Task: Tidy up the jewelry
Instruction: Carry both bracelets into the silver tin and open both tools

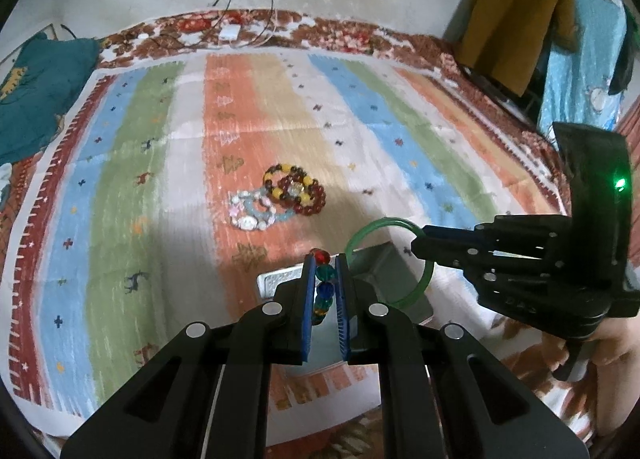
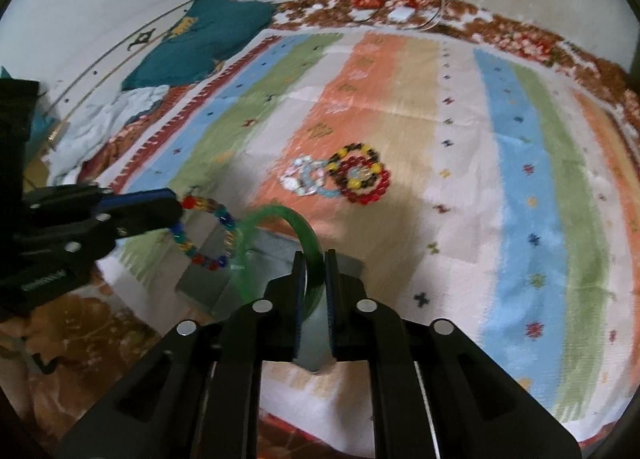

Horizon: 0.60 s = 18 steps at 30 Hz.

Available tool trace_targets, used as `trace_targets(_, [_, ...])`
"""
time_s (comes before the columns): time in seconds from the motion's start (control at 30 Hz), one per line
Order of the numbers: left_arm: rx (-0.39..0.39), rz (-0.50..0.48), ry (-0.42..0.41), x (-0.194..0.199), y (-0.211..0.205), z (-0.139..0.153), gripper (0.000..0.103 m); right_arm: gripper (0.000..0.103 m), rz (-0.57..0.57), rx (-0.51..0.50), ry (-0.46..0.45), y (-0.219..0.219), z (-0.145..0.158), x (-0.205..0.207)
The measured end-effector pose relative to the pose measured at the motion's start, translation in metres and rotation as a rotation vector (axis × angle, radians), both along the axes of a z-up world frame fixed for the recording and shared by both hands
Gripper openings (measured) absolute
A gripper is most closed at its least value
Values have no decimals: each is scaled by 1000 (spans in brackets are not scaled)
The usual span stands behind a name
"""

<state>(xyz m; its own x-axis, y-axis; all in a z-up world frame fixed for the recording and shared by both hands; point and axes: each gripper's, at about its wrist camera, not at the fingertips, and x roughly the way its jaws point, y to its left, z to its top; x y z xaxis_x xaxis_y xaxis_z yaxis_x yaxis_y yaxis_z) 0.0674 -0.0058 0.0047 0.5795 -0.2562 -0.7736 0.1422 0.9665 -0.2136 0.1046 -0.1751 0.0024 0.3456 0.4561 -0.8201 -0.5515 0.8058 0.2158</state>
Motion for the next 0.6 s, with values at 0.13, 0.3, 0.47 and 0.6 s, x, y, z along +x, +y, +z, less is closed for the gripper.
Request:
trace_targets(0.13, [61, 30, -7, 1, 1, -2, 37, 58, -21, 16, -23, -2, 5, 0])
trace_targets(0.3, [99, 75, -6, 5, 9, -4, 53, 58, -37, -10, -22, -2, 2, 6])
trace_targets(0.47, [114, 104, -6, 8, 15, -5, 65, 65, -62, -4, -13, -5, 0, 14])
trace_targets(0.6, [124, 125, 2, 12, 20, -8, 74, 69, -82, 3, -8, -7, -1, 22])
